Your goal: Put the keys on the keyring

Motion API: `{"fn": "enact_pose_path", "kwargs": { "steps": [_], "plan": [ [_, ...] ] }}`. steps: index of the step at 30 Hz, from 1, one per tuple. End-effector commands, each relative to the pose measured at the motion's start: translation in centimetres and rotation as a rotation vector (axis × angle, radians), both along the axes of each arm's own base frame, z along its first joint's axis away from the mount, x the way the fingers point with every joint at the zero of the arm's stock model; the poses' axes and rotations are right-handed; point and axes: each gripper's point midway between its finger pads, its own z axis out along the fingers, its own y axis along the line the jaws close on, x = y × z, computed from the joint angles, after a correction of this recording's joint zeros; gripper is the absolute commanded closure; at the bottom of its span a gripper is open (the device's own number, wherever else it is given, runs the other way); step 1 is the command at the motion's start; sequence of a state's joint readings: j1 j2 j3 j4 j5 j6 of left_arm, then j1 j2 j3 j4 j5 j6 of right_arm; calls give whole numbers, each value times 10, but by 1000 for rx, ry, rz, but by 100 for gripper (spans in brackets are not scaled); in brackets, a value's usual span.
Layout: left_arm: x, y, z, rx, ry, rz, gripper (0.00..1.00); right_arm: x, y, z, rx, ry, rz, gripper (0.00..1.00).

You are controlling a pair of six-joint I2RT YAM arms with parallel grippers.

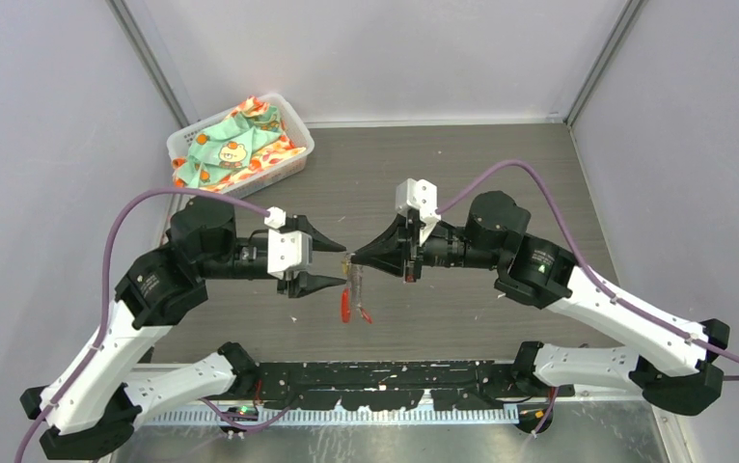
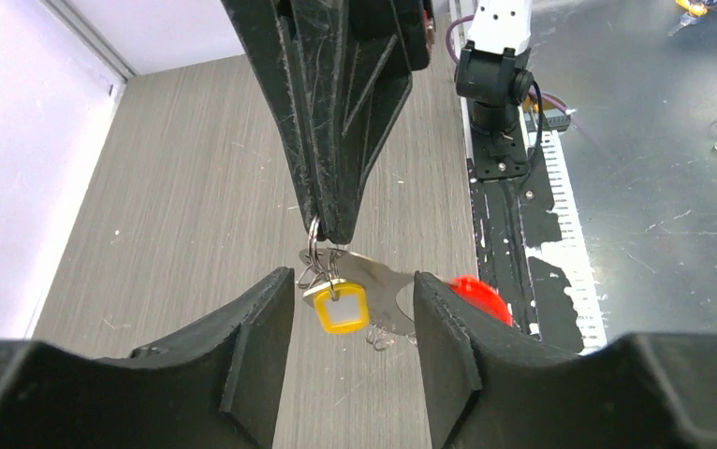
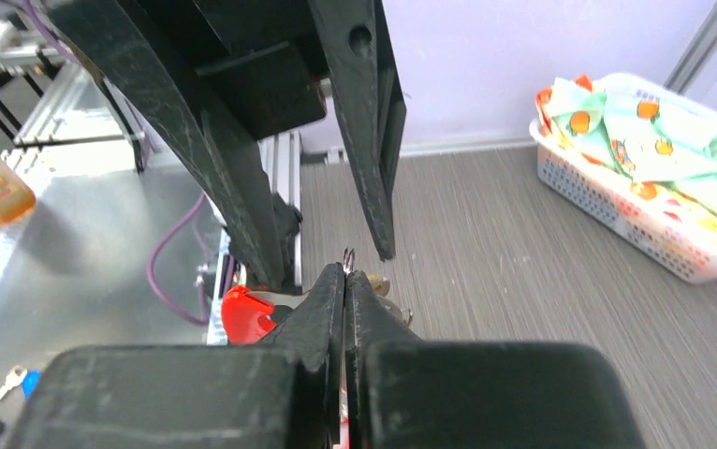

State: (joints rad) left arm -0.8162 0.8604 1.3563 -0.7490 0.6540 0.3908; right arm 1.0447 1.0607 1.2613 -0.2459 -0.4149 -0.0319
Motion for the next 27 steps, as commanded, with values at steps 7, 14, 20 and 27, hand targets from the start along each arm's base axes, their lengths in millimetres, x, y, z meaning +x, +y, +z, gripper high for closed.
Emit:
{"fn": "enact_pose_path", "kwargs": {
  "steps": [7,14,20,27],
  "plan": [
    [0,5,31,-80,-102,16,56,-6,-7,70,476,-102,9,99],
    [2,21,20,-56,-228,53,63,-4,-10,77,549,-95,-10,99],
    [15,23,23,-88,-250,126,72,-5,-10,77,558,-85,0,99],
    [7,14,33,-141,-184,87,64,-6,-6,70,545,-66,15,99]
  ]
}}
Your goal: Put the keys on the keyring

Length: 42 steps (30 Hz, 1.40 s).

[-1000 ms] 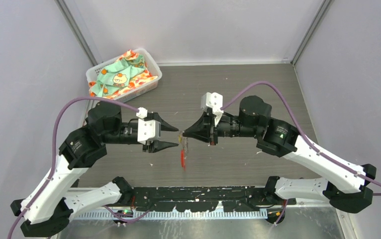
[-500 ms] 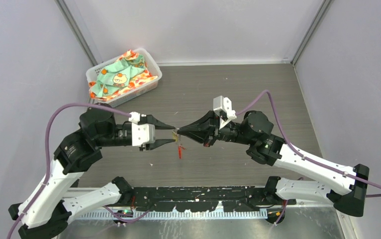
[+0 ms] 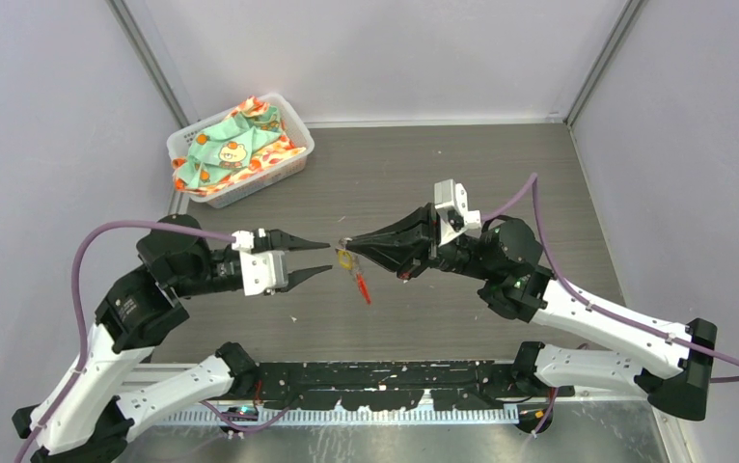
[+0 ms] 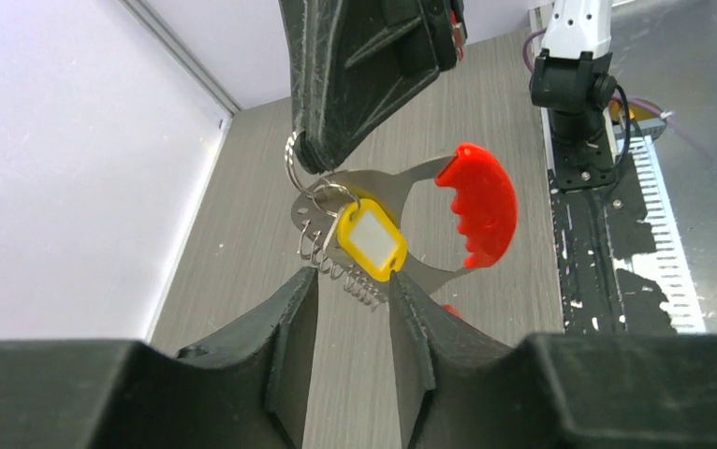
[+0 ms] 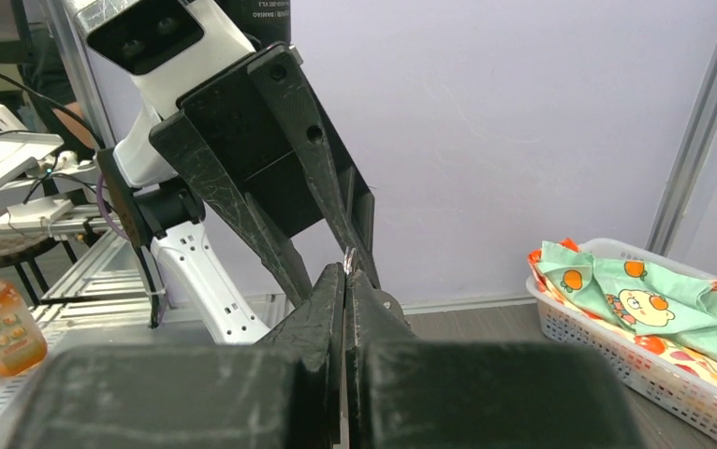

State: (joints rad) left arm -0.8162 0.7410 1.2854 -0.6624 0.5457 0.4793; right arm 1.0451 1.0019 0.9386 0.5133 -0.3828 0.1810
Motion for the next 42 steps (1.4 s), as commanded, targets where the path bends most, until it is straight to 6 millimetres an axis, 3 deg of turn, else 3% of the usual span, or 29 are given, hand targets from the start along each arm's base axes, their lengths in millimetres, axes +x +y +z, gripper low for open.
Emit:
{"fn": "enact_pose_path", "kwargs": {
  "steps": [1,5,7,13,18,21,22,27,32,34,38,42],
  "plan": [
    [0,-6,22,-84,14,-6,62,-5,-9,22,86,-34,7,99],
    [1,-7,36,-151,116,28,61,-10,-6,17,65,-34,40,99],
    [-5,-10,38,-164,171,3,67,-13,-4,14,52,-33,57,99],
    [-16,-18,30,-125,240,-70,80,-14,1,5,6,-32,80,99],
    [-19,-19,26,-88,218,-105,99,-13,5,-6,-36,-21,84,99],
    [-16,-18,19,-63,194,-96,100,-11,8,-13,-88,-16,77,99],
    [-15,-18,17,-56,185,-94,100,-8,7,-15,-105,-10,62,97],
    [-7,-17,2,-7,149,-70,100,9,1,-26,-190,26,-50,66],
    [-4,-18,-13,53,134,-77,99,12,-3,-25,-238,17,-76,59],
    [-2,-18,-17,69,131,-74,100,10,-2,-26,-273,-1,-61,60],
    [0,-18,-23,103,122,-74,100,4,2,-37,-387,-16,-9,80],
    [2,-20,-20,95,125,-72,100,1,5,-44,-477,-7,28,89]
  ]
}}
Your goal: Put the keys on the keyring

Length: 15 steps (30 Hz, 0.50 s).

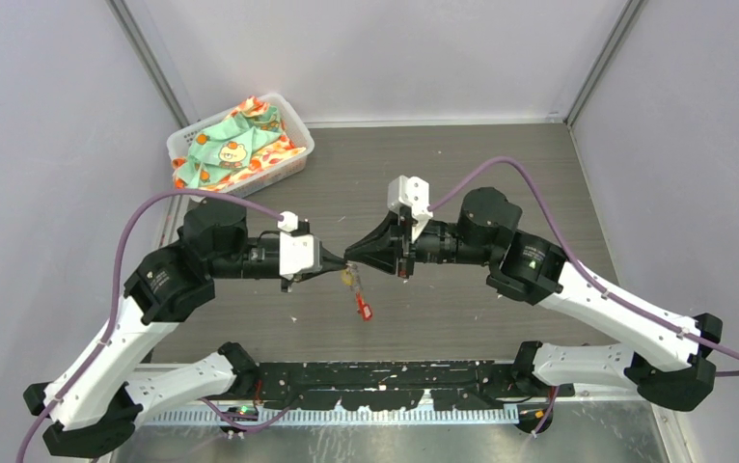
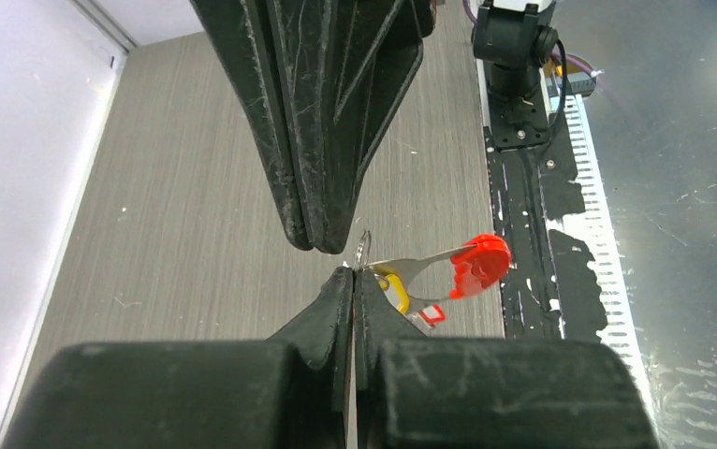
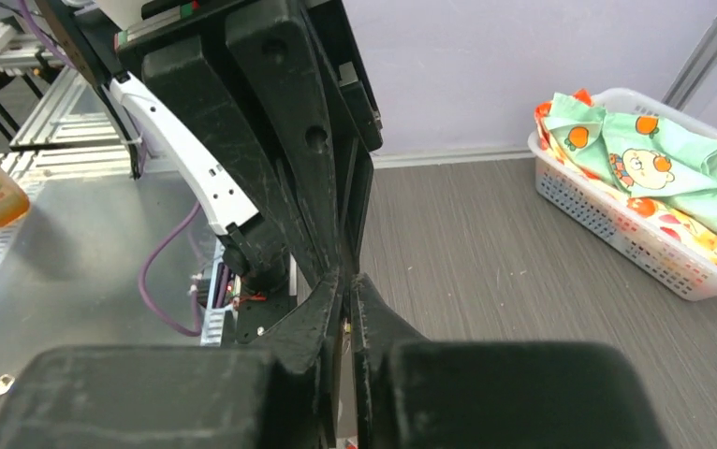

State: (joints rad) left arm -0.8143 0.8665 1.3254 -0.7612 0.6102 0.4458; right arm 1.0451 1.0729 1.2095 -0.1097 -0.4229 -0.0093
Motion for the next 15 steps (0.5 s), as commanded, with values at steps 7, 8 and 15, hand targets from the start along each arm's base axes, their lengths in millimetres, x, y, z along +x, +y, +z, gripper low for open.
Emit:
{"fn": "enact_pose_path", "kwargs": {
  "steps": [7,8,15],
  "plan": [
    [-5,2,13,-29,-49,-23,100,-5,-10,-11,-154,-21,30,72],
    [-5,2,13,-29,-49,-24,100,-5,-11,-12,-158,-20,30,71],
    [-5,1,14,-32,-50,-26,100,-10,-6,-16,-179,14,71,70]
  ]
}}
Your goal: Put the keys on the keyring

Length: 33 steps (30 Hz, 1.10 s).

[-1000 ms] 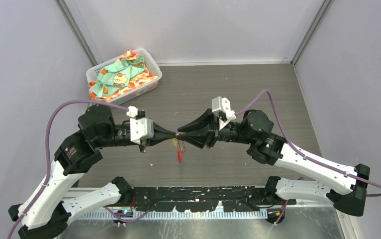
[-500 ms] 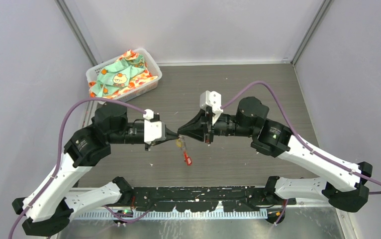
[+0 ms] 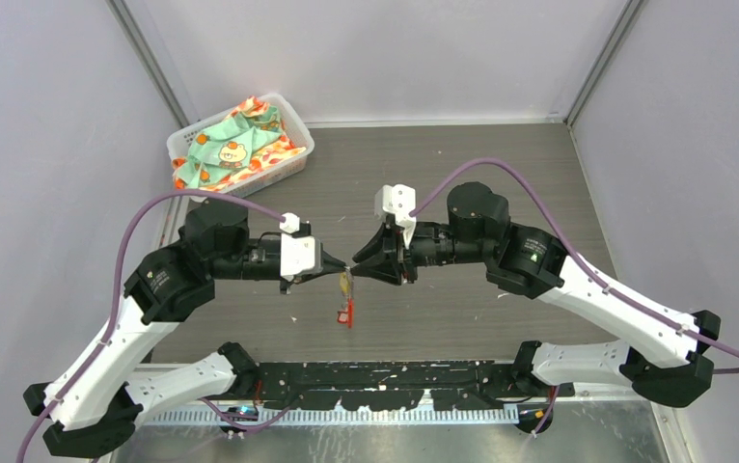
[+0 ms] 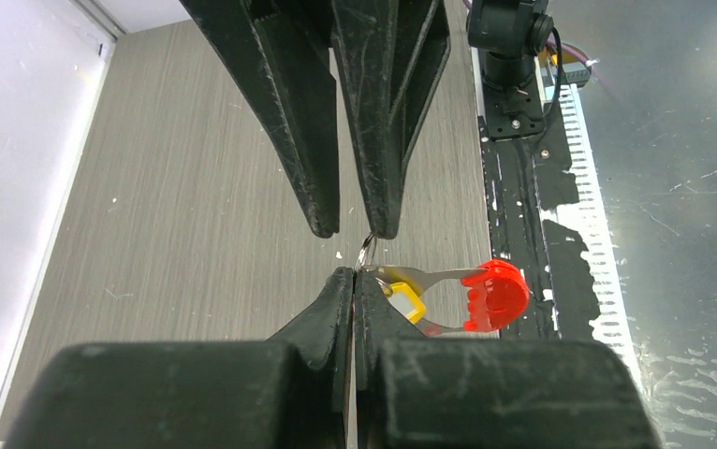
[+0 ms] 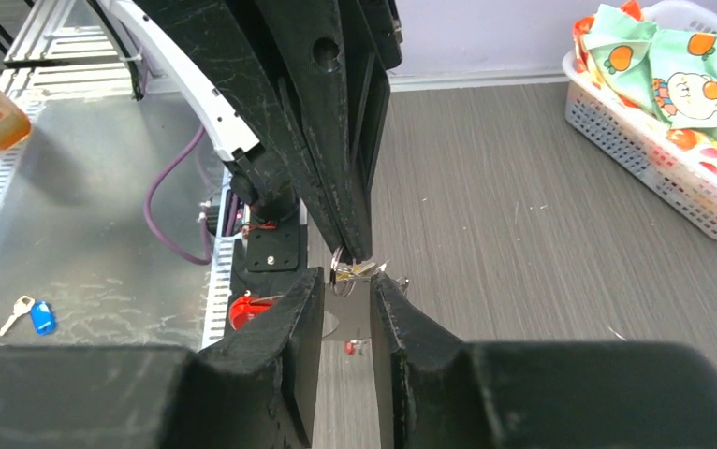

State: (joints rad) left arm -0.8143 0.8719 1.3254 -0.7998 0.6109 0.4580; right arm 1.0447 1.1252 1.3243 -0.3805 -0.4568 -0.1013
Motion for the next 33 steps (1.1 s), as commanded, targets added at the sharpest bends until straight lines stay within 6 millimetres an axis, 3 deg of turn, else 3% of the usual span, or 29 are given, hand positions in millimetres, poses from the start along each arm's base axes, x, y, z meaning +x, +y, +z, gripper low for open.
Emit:
{"fn": "enact_pose_path", "kwargs": {
  "steps": [1,6,10,18,21,24,25,27,29,30,33],
  "plan": [
    [-2,-1,21,-61,-67,-19,100,-5,0,11,9,5,33,69],
    [3,1,14,-39,-69,10,99,-6,-2,17,25,11,23,60],
    [4,1,13,-43,-57,20,100,-5,-1,17,27,10,21,62],
    [2,0,14,-52,-48,12,100,9,15,10,27,14,-9,82],
    [1,0,15,-56,-51,11,99,13,16,9,26,6,-26,98],
    [1,3,14,-55,-52,18,99,21,9,7,27,-12,-84,99],
    [2,3,12,-50,-48,27,87,23,7,5,25,-19,-102,99],
    [5,5,9,-37,-31,56,48,30,0,-1,4,-34,-151,99],
    [14,7,7,-29,-10,113,23,35,-6,-11,-25,-39,-182,99],
    [20,9,7,-22,-8,151,16,40,-9,-20,-44,-36,-208,99],
    [34,15,-1,20,16,237,12,52,-14,-40,-58,-25,-272,99]
  ]
}}
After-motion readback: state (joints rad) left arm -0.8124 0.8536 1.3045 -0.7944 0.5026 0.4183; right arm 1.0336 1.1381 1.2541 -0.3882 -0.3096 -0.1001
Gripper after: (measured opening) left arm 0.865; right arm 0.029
